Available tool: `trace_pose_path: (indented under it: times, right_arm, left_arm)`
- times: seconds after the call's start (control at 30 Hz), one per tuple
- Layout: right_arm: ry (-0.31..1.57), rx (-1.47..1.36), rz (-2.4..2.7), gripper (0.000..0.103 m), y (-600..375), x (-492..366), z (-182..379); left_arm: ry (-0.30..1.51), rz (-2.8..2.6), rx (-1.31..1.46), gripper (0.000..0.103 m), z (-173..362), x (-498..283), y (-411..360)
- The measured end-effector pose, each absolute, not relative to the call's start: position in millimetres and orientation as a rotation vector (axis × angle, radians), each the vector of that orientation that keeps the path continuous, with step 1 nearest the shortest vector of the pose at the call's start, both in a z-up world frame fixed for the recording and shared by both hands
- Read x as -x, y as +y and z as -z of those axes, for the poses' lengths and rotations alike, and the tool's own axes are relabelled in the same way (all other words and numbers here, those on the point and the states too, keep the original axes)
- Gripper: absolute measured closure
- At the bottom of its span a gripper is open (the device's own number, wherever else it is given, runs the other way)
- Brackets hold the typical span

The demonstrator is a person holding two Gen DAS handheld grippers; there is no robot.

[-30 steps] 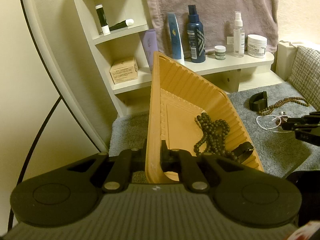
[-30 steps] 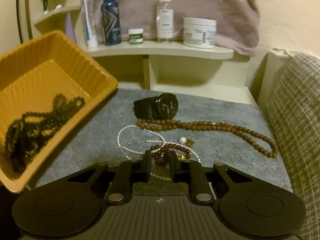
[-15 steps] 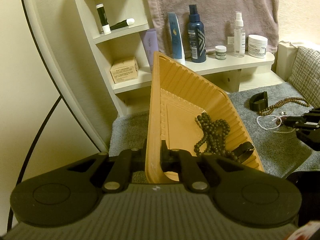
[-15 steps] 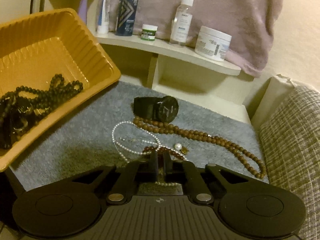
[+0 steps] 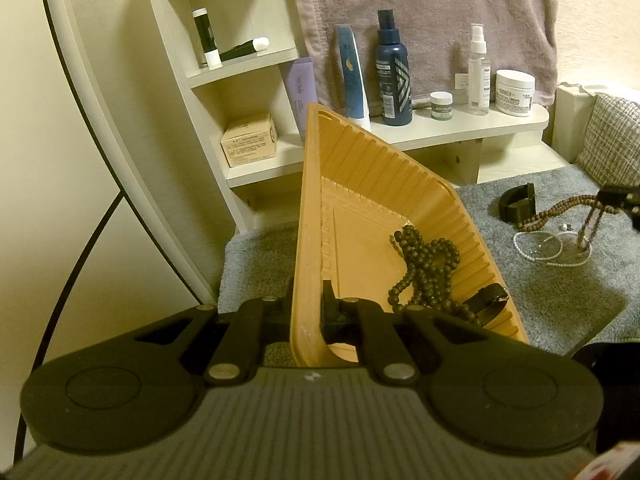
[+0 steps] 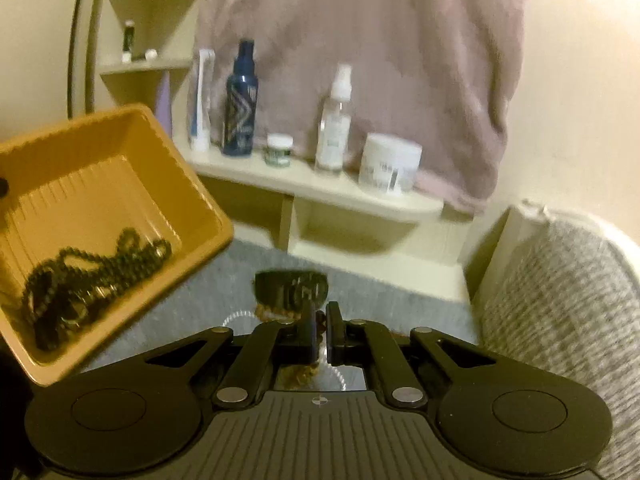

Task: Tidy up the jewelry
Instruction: 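Carry the red bead bracelet into the orange tray and open the right gripper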

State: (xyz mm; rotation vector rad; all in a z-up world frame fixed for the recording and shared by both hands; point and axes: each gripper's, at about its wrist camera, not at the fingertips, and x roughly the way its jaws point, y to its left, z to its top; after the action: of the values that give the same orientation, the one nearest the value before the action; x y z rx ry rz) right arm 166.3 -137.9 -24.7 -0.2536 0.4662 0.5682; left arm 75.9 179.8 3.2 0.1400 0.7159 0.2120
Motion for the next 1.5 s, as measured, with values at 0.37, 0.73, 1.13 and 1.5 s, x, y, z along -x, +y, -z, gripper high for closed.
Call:
trace_pose_path:
  times: [0.37, 0.73, 1.13, 1.5]
  right_arm:
    - [0.413, 0.222, -0.629, 0.099, -138.1, -161.1, -2.2]
    - [0.419, 0.111, -0.865, 0.099, -89.4, -145.3, -19.5]
    - [0.438, 0.098, -1.022, 0.098, -32.0, -153.0, -17.2]
    - [0.512, 0.012, -0.961, 0.096, -39.5, -171.6, -2.4]
  left_arm:
    - [0.715, -0.213, -0.138, 0.096, -3.1, -75.6, 179.4]
    - [0.714, -0.214, -0.135, 0.096, -3.4, -75.4, 179.1]
    - [0.712, -0.214, -0.122, 0.096, -3.0, -74.5, 180.3]
    - [0.712, -0.213, -0.119, 0.096, -2.8, -74.3, 181.4]
